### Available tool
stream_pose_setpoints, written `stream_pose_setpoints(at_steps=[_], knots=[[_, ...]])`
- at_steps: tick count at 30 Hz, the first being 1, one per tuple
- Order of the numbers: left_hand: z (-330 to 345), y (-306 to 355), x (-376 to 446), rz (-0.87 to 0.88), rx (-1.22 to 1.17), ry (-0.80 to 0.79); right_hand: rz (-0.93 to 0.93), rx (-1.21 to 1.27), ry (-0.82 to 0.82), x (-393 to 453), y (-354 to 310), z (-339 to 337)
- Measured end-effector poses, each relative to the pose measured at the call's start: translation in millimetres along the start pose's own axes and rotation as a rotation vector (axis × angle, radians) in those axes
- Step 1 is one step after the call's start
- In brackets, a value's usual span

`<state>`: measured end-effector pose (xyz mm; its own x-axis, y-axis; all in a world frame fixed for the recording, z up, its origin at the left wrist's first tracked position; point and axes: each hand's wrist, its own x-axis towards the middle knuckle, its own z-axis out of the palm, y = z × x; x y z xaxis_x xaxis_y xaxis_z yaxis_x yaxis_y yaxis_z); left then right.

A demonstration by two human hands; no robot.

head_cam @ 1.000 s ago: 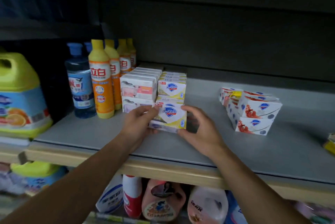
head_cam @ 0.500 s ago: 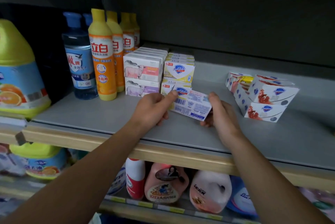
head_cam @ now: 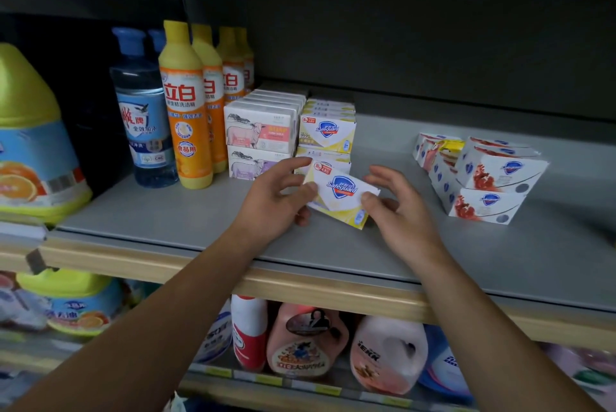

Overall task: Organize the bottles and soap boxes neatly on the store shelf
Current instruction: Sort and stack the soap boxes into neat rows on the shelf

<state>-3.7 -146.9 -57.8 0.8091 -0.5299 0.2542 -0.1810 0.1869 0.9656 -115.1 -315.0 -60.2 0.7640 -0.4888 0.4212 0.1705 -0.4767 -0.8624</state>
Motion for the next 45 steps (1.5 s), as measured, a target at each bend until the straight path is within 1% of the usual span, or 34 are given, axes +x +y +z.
stream_pose_setpoints(at_steps=[3,8,13,16,18,20,22,24,27,28,32,34,38,42,43,45], knots=[[-0.2,3.6,-2.0,-0.013,-0.021,-0.013,-0.062,-0.039,-0.01,-0.4,0.9,2.0],[1.8,6.2,-5.1,-0.008,-0.099,0.044,-0.379,-0.334,0.046,-6.1,-1.4,3.0],[-3.1,5.4,-3.0,-0.051,-0.113,-0.005,-0.437,-0.431,0.034,-10.0,-3.4,5.6],[-0.5,5.7,-4.2,-0.068,-0.099,-0.001,-0.431,-0.39,0.04,-10.3,-3.3,3.9],[4.1,3.7,-4.2,-0.037,0.035,0.047,-0.38,-0.326,0.065,-9.8,-3.0,2.6],[5.4,0.2,-2.2,0.039,0.28,0.111,-0.314,-0.294,0.077,-8.7,-1.6,2.1],[3.9,-1.6,-1.9,0.07,0.467,0.109,-0.256,-0.32,0.056,-6.8,1.2,1.9],[2.9,-0.9,-3.0,0.064,0.551,0.087,-0.194,-0.342,0.033,-5.6,1.8,1.4],[-0.7,4.2,-2.4,0.068,0.613,0.022,-0.163,-0.359,0.03,-6.4,-0.9,0.5],[-5.4,6.6,-1.4,0.088,0.69,-0.009,-0.162,-0.368,0.037,-6.9,-1.9,0.5],[-39.4,6.6,0.4,0.174,1.159,-0.113,-0.2,-0.452,0.078,-5.9,-3.0,2.4],[-47.7,2.4,-3.2,0.171,1.304,-0.176,-0.23,-0.541,0.05,-4.5,-4.4,5.9],[-43.6,-0.7,-3.7,0.197,1.359,-0.152,-0.305,-0.68,-0.053,3.6,-10.8,12.8],[-47.0,-6.2,-0.9,0.19,1.392,-0.135,-0.258,-0.738,-0.203,23.5,-19.5,14.7],[-47.3,-7.5,-0.2,0.181,1.403,-0.134,-0.266,-0.744,-0.205,29.6,-21.7,14.0],[-46.9,-9.5,0.6,0.167,1.407,-0.133,-0.312,-0.75,-0.148,42.5,-27.6,12.4]])
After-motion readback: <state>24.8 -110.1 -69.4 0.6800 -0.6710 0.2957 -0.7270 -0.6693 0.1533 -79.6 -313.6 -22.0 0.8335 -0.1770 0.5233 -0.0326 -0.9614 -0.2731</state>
